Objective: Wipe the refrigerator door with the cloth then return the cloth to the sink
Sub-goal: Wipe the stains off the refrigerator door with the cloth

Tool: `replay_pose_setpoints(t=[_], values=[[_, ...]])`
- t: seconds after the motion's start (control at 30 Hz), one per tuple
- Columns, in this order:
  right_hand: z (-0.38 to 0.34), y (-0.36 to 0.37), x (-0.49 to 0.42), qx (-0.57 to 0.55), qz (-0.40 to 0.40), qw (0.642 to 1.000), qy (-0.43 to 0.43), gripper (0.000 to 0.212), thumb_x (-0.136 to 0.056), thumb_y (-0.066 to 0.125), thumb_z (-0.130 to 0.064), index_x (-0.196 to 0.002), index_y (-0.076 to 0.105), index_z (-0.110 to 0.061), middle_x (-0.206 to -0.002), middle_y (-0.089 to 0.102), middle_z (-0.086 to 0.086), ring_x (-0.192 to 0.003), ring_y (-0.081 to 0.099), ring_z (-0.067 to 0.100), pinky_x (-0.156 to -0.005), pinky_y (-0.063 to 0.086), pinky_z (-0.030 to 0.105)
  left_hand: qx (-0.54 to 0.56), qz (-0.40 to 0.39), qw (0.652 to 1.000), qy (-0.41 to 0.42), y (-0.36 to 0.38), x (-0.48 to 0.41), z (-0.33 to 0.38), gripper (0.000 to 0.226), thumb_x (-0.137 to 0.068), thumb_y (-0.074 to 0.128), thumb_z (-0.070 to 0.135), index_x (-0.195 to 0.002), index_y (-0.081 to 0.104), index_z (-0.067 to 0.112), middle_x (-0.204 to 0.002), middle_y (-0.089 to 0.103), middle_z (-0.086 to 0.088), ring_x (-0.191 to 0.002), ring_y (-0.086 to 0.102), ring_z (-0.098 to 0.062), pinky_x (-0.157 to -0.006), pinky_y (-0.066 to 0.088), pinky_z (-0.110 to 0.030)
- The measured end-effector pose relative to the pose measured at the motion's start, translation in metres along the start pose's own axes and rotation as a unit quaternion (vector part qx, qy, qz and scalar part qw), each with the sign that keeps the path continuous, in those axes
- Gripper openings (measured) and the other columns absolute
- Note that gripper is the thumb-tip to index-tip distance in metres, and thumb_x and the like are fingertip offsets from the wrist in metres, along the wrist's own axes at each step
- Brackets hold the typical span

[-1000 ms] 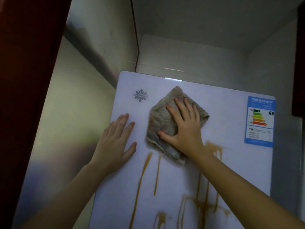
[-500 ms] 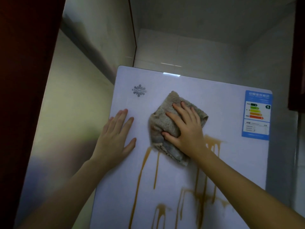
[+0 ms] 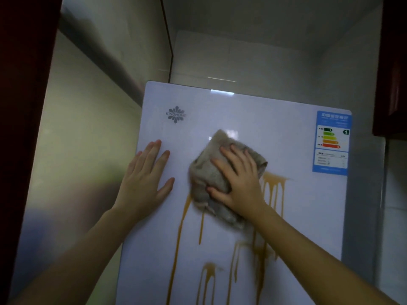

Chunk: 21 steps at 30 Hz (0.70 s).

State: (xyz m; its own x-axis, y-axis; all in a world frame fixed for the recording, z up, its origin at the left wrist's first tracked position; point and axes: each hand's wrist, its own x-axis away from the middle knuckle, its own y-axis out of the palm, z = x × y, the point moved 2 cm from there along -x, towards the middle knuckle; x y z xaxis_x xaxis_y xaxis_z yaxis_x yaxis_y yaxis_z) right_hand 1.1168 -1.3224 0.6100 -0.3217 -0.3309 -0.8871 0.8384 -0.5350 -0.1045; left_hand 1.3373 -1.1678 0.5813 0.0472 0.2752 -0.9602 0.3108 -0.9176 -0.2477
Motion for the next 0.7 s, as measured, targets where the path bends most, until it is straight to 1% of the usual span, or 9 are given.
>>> replay_pose_setpoints(t=[0.03, 0.07, 0.13, 0.23, 0.33, 0.43, 0.47, 0.6, 0.7], values=[[0.003, -0.003, 0.007, 0.001, -0.018, 0.999, -0.045, 0.069, -0.086, 0.070, -0.058, -0.141, 0.059, -0.018, -0.155, 0.047, 0.012, -0.148, 0.037, 0.035, -0.120, 0.027, 0.061, 0.000, 0.003, 1.000, 0.001, 0.000, 0.000, 0.000, 0.069, -0.096, 0.041, 0.049, -0.152, 0.039, 0.009, -0.165, 0.026, -0.015, -0.153, 0.025, -0.030, -0.123, 0.020, -0.046], [0.009, -0.006, 0.013, 0.002, -0.030, 0.997, -0.068, 0.068, -0.087, 0.070, -0.058, -0.141, 0.060, -0.019, -0.155, 0.048, 0.012, -0.148, 0.039, 0.035, -0.119, 0.028, 0.061, -0.001, 0.002, 1.000, 0.002, -0.001, -0.001, 0.001, 0.069, -0.096, 0.041, 0.050, -0.152, 0.039, 0.009, -0.165, 0.026, -0.015, -0.153, 0.025, -0.031, -0.123, 0.021, -0.047], [0.022, -0.015, 0.019, 0.008, -0.026, 0.998, -0.060, 0.067, -0.088, 0.069, -0.059, -0.140, 0.060, -0.019, -0.154, 0.050, 0.011, -0.147, 0.041, 0.034, -0.119, 0.030, 0.060, -0.003, -0.002, 1.000, 0.002, -0.002, -0.001, 0.001, 0.070, -0.096, 0.040, 0.050, -0.153, 0.037, 0.009, -0.165, 0.026, -0.016, -0.153, 0.023, -0.031, -0.123, 0.021, -0.047], [0.042, -0.026, 0.017, 0.015, 0.010, 1.000, 0.023, 0.067, -0.087, 0.067, -0.059, -0.140, 0.060, -0.018, -0.154, 0.049, 0.011, -0.148, 0.038, 0.034, -0.121, 0.028, 0.058, -0.007, 0.001, 1.000, 0.006, -0.002, 0.000, 0.001, 0.070, -0.096, 0.040, 0.049, -0.153, 0.036, 0.009, -0.165, 0.025, -0.016, -0.153, 0.022, -0.031, -0.124, 0.019, -0.046], [0.050, -0.031, 0.006, 0.011, 0.041, 0.992, 0.119, 0.067, -0.086, 0.066, -0.058, -0.141, 0.057, -0.020, -0.155, 0.046, 0.010, -0.148, 0.036, 0.033, -0.122, 0.025, 0.057, -0.011, -0.005, 1.000, 0.005, 0.002, 0.000, 0.001, 0.070, -0.097, 0.039, 0.049, -0.155, 0.033, 0.010, -0.166, 0.022, -0.015, -0.155, 0.019, -0.030, -0.125, 0.016, -0.045], [0.043, -0.024, -0.008, 0.007, 0.060, 0.984, 0.167, 0.066, -0.086, 0.065, -0.058, -0.140, 0.055, -0.021, -0.154, 0.045, 0.009, -0.149, 0.034, 0.032, -0.123, 0.022, 0.058, -0.013, -0.009, 1.000, 0.000, 0.003, 0.001, 0.000, 0.070, -0.098, 0.037, 0.049, -0.156, 0.030, 0.011, -0.167, 0.019, -0.014, -0.156, 0.017, -0.029, -0.126, 0.015, -0.046], [0.041, -0.021, -0.012, 0.010, 0.058, 0.985, 0.162, 0.066, -0.086, 0.065, -0.058, -0.139, 0.056, -0.020, -0.154, 0.046, 0.009, -0.149, 0.034, 0.032, -0.123, 0.022, 0.058, -0.013, -0.008, 1.000, 0.001, 0.003, 0.001, 0.000, 0.070, -0.098, 0.037, 0.049, -0.156, 0.030, 0.011, -0.167, 0.020, -0.014, -0.156, 0.017, -0.029, -0.126, 0.016, -0.047], [0.044, -0.019, -0.038, 0.014, 0.032, 0.996, 0.079, 0.067, -0.086, 0.065, -0.060, -0.138, 0.059, -0.019, -0.153, 0.048, 0.010, -0.148, 0.037, 0.033, -0.121, 0.025, 0.058, -0.012, -0.003, 1.000, 0.002, 0.003, 0.001, 0.001, 0.070, -0.098, 0.037, 0.049, -0.156, 0.030, 0.011, -0.167, 0.020, -0.014, -0.156, 0.019, -0.029, -0.126, 0.015, -0.046], [0.047, -0.017, -0.066, 0.012, 0.050, 0.994, 0.096, 0.068, -0.086, 0.062, -0.063, -0.139, 0.058, -0.021, -0.153, 0.048, 0.008, -0.147, 0.036, 0.032, -0.122, 0.024, 0.057, -0.015, 0.013, 1.000, 0.003, 0.005, 0.001, 0.001, 0.069, -0.098, 0.039, 0.047, -0.155, 0.032, 0.010, -0.167, 0.022, -0.015, -0.155, 0.021, -0.030, -0.126, 0.015, -0.046]])
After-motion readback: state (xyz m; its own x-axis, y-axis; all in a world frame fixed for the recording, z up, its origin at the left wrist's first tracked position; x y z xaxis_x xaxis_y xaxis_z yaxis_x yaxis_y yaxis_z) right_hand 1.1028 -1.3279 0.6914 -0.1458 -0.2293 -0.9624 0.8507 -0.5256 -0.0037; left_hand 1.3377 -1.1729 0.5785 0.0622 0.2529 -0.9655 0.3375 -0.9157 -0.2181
